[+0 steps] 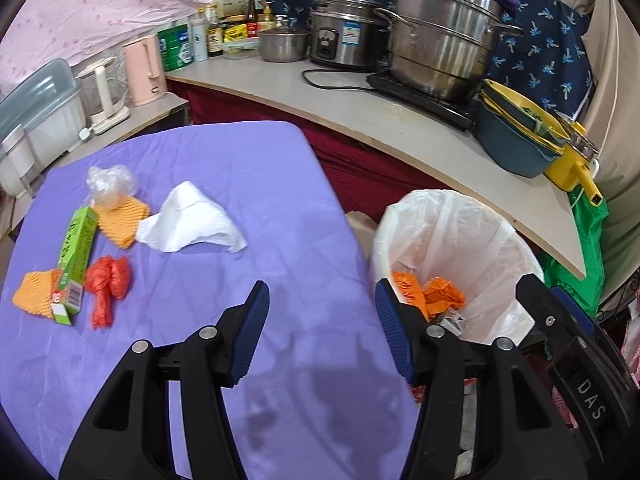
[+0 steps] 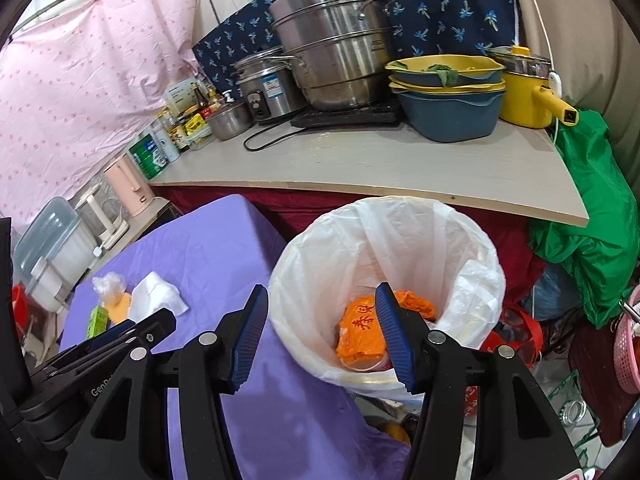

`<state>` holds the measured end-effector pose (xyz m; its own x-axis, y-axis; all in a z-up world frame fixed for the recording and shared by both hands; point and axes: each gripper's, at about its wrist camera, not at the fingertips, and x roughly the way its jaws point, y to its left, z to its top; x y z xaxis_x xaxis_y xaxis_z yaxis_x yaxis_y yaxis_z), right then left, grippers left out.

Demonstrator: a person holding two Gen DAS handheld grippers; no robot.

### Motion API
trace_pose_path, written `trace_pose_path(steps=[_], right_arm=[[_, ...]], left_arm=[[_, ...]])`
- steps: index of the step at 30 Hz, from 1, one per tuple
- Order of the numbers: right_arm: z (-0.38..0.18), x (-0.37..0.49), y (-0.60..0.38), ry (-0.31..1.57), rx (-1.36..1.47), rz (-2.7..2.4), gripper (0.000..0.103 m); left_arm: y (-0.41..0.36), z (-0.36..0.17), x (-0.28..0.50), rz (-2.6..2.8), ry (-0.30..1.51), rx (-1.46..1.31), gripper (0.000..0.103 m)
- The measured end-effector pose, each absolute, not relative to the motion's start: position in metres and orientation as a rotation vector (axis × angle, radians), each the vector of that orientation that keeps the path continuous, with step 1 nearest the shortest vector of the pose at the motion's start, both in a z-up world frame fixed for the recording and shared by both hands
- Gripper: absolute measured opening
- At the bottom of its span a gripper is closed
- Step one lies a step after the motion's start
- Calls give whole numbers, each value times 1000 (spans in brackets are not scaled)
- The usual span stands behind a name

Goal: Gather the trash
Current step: 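Return both tools to the table toward the foam net and paper towel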

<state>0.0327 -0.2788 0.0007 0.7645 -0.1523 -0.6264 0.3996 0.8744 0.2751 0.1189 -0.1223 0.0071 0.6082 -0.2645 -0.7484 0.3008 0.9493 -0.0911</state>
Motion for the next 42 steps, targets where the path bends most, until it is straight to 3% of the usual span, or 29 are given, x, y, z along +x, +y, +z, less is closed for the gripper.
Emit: trace_pose_path(steps=[16,19,36,42], right_arm=[[-4,56,-193,681,329,-177,54],[-6,62,-174,694,315,-151,54],[-25,113,-107,762,253,-64,54],[-35,139,-96,782,245,-50,54]], left_arm=[[-9,-4,121,-142,873,-5,54],[11,-8,122,-114,882,-26,60],[132,-31,143,86,928,-122,66],[180,-45,156,179,953,-176,75]])
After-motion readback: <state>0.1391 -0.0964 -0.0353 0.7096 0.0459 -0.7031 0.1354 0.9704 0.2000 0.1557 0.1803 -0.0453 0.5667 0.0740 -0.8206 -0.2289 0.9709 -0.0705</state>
